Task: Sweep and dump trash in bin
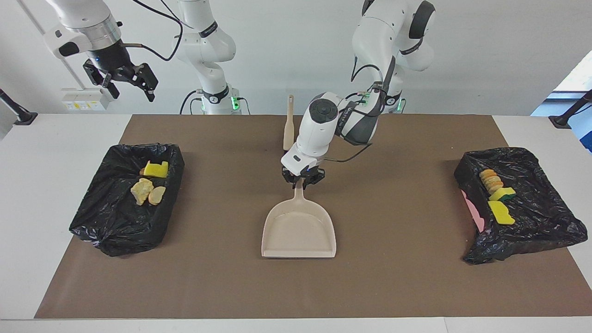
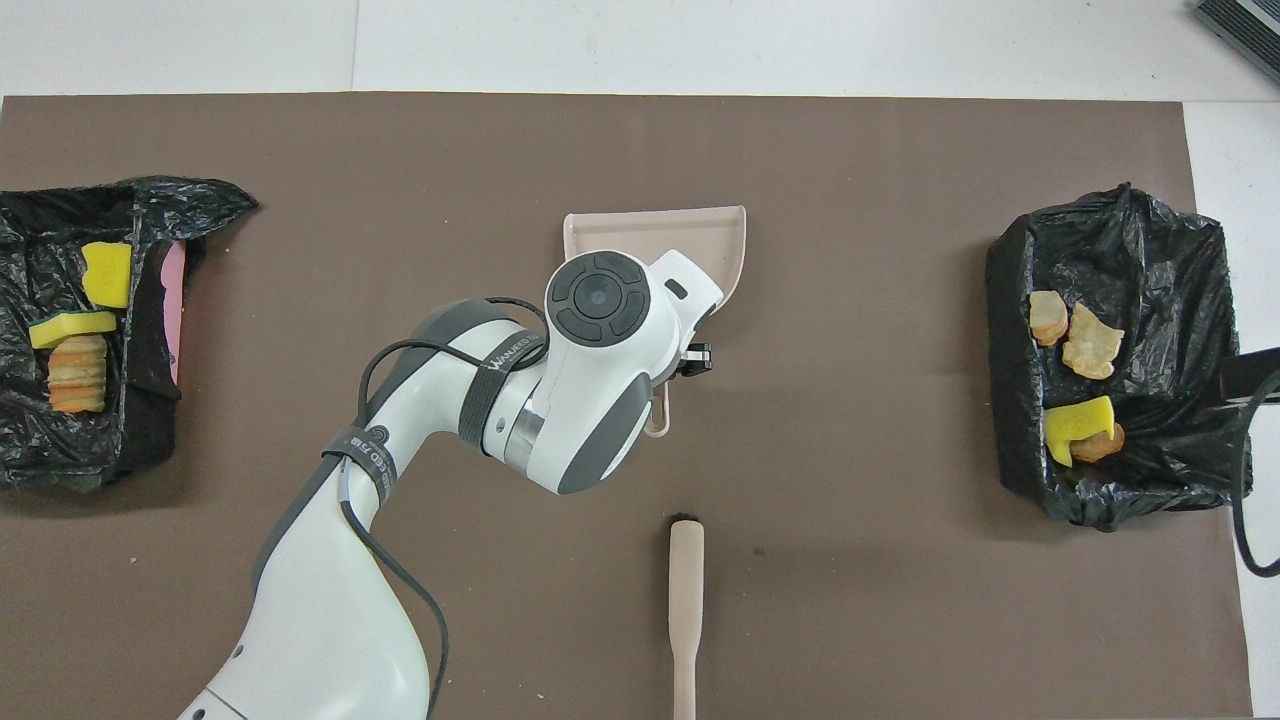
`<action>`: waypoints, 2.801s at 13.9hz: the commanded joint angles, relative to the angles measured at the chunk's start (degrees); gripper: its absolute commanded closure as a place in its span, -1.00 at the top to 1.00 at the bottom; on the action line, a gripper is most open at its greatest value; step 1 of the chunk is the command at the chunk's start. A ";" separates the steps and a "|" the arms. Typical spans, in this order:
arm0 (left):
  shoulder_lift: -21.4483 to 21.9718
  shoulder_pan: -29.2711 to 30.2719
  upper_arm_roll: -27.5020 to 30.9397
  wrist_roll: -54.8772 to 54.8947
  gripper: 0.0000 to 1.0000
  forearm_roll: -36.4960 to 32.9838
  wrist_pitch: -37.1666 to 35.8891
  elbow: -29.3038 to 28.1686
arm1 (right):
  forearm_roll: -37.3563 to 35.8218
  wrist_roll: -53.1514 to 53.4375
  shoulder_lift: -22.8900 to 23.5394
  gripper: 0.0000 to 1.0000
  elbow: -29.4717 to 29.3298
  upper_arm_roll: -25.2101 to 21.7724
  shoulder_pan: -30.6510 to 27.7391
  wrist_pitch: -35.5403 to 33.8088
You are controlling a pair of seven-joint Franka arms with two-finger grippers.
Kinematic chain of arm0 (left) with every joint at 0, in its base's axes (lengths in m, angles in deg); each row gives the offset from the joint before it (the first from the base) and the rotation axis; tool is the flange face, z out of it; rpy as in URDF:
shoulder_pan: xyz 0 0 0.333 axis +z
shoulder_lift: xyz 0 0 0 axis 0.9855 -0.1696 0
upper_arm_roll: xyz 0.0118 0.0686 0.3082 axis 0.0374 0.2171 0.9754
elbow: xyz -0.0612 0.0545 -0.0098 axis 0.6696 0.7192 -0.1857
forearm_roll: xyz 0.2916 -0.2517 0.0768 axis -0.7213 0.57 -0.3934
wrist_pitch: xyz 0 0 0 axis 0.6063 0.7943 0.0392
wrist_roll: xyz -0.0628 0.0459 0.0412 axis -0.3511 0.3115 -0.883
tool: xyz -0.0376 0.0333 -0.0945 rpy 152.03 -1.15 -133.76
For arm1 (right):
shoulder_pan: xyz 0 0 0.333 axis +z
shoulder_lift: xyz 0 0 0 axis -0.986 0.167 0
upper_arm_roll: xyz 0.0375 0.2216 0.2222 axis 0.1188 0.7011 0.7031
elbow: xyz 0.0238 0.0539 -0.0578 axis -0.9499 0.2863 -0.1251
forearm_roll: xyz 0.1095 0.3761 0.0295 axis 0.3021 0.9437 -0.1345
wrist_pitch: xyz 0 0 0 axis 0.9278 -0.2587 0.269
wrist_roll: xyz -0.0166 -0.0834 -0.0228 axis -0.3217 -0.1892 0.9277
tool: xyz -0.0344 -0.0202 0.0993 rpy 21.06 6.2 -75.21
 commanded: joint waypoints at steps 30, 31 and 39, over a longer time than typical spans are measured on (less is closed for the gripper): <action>33.36 33.90 5.56 40.85 1.00 -8.33 -32.86 -1.31 | 0.12 -1.46 -0.37 1.00 0.57 0.48 -0.89 -0.07; 32.40 34.34 6.17 42.43 1.00 -8.25 -34.72 0.80 | 0.12 -1.46 -0.37 1.00 0.57 0.48 -0.89 -0.07; 30.45 34.26 5.91 42.71 1.00 -8.33 -40.44 4.61 | 0.12 -1.46 -0.37 1.00 0.57 0.48 -0.98 -0.07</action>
